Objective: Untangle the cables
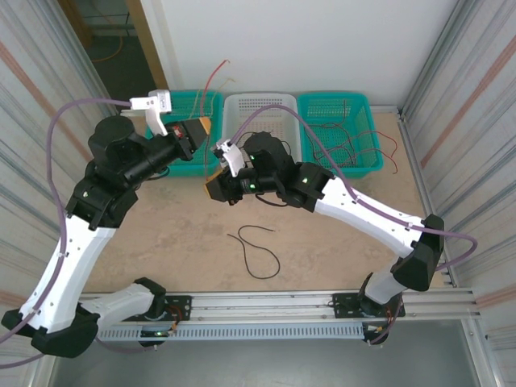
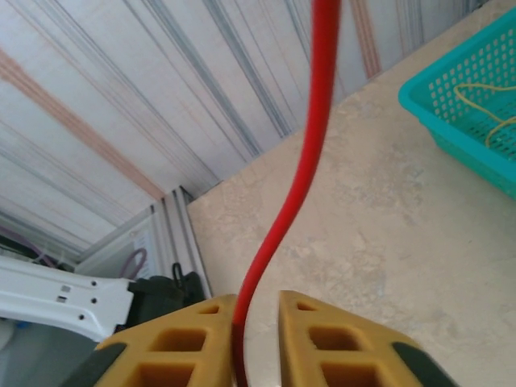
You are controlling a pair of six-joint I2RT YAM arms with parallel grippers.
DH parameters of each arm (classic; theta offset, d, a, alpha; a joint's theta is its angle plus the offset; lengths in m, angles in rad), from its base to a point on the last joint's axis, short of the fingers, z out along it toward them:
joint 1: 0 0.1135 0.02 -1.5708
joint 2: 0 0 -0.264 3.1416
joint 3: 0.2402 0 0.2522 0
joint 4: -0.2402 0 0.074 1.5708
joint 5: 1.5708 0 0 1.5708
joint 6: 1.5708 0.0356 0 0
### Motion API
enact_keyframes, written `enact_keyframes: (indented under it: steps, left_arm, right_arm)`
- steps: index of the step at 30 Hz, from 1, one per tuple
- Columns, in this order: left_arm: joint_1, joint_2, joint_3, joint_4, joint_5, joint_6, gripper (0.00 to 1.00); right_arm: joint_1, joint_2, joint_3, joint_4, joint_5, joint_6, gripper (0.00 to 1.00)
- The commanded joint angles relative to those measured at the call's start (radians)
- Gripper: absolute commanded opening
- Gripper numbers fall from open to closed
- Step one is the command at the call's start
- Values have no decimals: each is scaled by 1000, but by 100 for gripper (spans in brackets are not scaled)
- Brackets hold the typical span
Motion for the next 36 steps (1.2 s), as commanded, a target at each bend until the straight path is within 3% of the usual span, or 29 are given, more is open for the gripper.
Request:
enact_keyframes:
  steps: [1,5,10,13,16,19,22,25,28,32,36]
  left_arm:
    - [22,-46,-14,7,-111,-21,0]
    - [86,-90,-60,-15,-178,-85,0]
    - [194,-136,-169,19,-83,-218,0]
    - [200,-176,-325,218,40,-326,0]
    - [199,-210,-455,350,73,-422,3]
    - [199,-223,-466,313,64,-404,11]
    - [199,-227,-464,310,101,-378,45]
    - [199,-243,-483,281,106,-359,60]
    - [199,-264,-509,237,100,-334,63]
    - [186,-262,-537,156,143,-278,58]
    - [81,-255,-584,63,71,-195,57]
  right_arm:
    - [-3,-40,-26,13,45,3,10]
    - [-38,-77,-77,69,56,51,0]
    - [-124,-111,-130,123,59,158,0]
    - [-172,-124,-158,137,73,203,0]
    - [-190,-129,-151,105,87,196,0]
    - [-192,-141,-145,78,114,170,0]
    - [-201,-146,-117,14,160,129,0]
    - [-226,-156,-77,-47,196,93,0]
    - [-257,-173,-46,-92,230,71,0]
    - [-322,-166,42,-210,282,47,0]
    - [-404,-142,132,-331,314,20,0]
